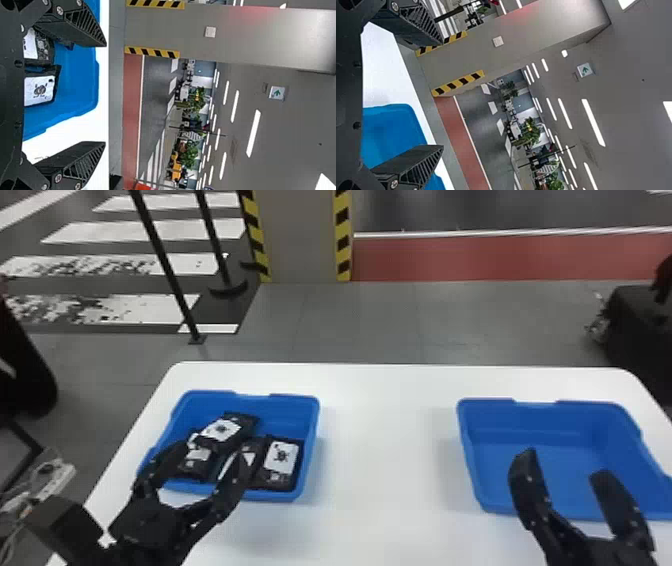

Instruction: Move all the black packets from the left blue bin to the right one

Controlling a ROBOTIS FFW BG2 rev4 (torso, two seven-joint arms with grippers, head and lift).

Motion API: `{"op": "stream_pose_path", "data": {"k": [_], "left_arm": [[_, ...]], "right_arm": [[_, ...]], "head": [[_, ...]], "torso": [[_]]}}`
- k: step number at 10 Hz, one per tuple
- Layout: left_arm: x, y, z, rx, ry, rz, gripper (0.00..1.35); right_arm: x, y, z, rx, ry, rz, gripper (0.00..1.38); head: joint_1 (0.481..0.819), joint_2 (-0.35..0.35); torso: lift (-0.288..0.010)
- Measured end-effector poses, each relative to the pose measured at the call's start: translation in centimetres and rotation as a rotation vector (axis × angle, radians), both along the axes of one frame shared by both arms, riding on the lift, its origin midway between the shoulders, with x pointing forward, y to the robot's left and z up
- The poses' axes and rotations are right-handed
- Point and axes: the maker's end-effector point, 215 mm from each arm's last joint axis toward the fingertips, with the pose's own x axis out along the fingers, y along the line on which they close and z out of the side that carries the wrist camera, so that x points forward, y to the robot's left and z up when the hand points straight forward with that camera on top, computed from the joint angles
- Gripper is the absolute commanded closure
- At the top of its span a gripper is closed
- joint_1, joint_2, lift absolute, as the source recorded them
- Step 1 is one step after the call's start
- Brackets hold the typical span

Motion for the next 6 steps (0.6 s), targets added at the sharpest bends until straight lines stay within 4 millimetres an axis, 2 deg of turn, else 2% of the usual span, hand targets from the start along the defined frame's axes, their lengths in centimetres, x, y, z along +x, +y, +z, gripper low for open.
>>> {"op": "stream_pose_path", "data": {"k": [4, 6], "left_arm": [[0.03, 0.33, 0.04, 0.007, 0.000, 0.003, 0.15], [0.33, 0.70, 0.96, 0.024, -0.021, 0.001, 0.15]], "right_arm": [[-0.01, -0.01, -0.13, 0.003, 0.003, 0.000, 0.09], [-0.08, -0.05, -0.21, 0.007, 0.005, -0.001, 0.09]], "head": [[0.695, 0.115], [0.695, 0.120]], "torso": [[-0.110], [-0.110]]}}
